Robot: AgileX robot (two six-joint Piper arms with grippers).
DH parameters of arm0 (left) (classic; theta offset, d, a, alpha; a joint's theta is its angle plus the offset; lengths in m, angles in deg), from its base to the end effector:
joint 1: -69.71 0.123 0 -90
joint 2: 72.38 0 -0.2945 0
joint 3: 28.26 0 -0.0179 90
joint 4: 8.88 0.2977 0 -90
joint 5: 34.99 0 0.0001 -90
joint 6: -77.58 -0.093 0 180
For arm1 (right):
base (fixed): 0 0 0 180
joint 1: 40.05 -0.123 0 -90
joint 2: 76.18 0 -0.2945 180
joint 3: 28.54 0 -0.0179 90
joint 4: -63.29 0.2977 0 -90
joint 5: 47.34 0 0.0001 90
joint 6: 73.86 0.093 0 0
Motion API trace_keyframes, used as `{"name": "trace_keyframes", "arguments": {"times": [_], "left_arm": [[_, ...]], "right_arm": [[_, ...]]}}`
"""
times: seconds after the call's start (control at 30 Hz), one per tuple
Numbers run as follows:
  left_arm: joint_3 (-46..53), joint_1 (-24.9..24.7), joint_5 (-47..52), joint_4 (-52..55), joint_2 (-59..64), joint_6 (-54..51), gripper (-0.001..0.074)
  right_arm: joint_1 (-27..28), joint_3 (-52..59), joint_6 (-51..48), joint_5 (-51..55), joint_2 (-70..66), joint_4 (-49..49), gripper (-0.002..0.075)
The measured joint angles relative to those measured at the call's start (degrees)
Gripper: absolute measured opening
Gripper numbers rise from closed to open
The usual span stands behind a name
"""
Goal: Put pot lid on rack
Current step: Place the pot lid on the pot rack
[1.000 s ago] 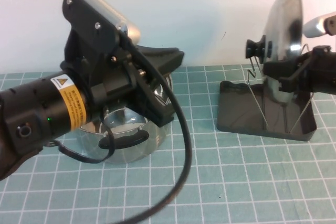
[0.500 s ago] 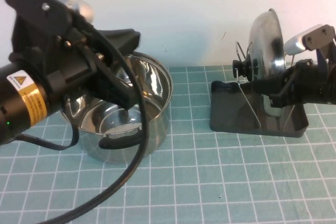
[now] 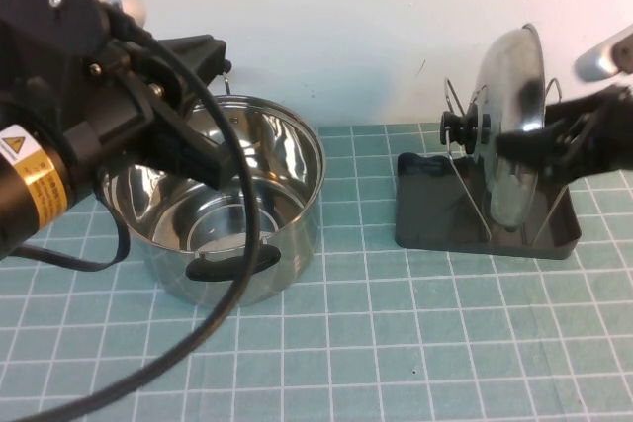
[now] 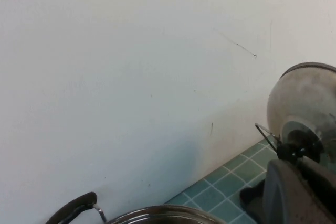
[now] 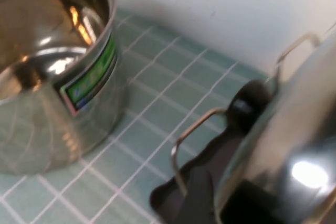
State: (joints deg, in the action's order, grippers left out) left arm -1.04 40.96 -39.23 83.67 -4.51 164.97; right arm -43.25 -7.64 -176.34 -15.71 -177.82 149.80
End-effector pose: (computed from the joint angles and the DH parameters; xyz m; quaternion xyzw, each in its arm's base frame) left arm 0.2418 -0.1404 0.3787 0.2392 0.6990 -0.1643 0.6535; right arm 0.3818 0.0702 0.2213 -0.2707 0.8180 0.1872 0.4717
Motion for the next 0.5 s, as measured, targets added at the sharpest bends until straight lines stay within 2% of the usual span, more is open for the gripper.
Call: {"name": "trace_keyframes", "arguments": {"times": [0.2, 0.27, 0.33, 0.37, 0.43, 0.5], "left_arm": [[0.0, 0.0, 3.1, 5.9, -0.1, -0.4, 0.0001], [0.0, 0.0, 6.7, 6.2, -0.2, -1.2, 0.0001], [0.0, 0.0, 13.0, 5.8, -1.2, -1.5, 0.0001], [0.0, 0.0, 16.0, 5.0, -1.9, -1.9, 0.0001], [0.0, 0.0, 21.6, 2.5, -3.5, -3.8, 0.0001], [0.0, 0.0, 27.2, -1.2, -5.4, -6.9, 0.0001]], "right_arm": [[2.6, 0.0, -0.3, 0.0, 7.2, 4.6, 0.0596], [2.9, 0.0, -0.4, 0.2, 10.3, 5.6, 0.0571], [3.0, 0.0, 0.3, 1.6, 14.3, 5.1, 0.0482], [3.0, 0.0, 1.6, 3.0, 16.3, 3.8, 0.0399], [3.0, 0.0, 5.0, 6.9, 20.0, -1.3, 0.0180], [3.0, 0.0, 7.3, 10.6, 22.8, -6.7, 0.0085]]}}
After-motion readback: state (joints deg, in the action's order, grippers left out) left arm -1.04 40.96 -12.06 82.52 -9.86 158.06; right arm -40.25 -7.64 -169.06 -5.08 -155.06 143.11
